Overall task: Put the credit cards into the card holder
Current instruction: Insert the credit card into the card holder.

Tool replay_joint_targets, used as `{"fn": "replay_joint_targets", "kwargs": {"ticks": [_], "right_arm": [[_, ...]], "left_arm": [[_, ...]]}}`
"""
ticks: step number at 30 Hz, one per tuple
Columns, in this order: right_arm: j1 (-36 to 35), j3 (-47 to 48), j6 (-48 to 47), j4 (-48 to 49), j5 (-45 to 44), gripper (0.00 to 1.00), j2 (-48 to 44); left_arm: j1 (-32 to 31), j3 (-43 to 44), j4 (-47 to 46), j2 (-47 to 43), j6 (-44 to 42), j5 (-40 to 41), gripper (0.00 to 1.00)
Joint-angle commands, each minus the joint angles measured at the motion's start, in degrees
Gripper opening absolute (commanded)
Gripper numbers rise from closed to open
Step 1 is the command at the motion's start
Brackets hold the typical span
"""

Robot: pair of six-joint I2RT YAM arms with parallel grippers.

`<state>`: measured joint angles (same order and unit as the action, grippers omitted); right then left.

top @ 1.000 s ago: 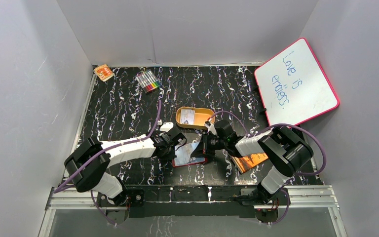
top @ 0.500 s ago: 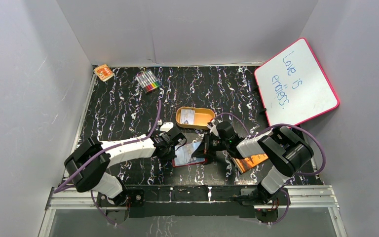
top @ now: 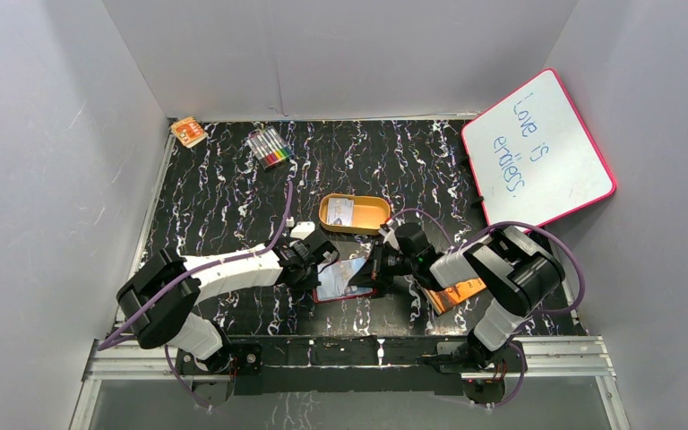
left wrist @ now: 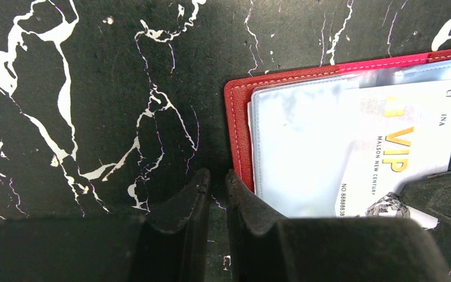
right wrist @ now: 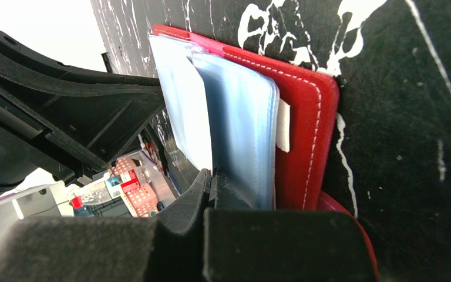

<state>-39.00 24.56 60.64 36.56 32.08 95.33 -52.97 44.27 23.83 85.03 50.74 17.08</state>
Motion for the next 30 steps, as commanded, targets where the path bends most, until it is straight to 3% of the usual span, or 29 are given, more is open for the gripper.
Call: {"fn": "replay_joint_targets", "kwargs": {"ticks": [1, 11, 30], "right_arm": [[0.3, -1.1, -0.6, -2.9, -3.5, 0.00, -0.8], [0.7, -1.5, -1.1, -5.9, -5.9, 0.00, -3.2], [0.3, 1.2, -2.5, -3.3, -0.5, 0.00, 0.4]], "left_arm": [[0.1, -3.8, 0.9, 3.7, 0.4, -3.7, 0.14], [0.1, -3.9, 0.6, 3.7, 0.5, -3.8, 0.14], [0.1, -4.1, -0.8, 4.3, 0.5, -5.5, 0.13]]}}
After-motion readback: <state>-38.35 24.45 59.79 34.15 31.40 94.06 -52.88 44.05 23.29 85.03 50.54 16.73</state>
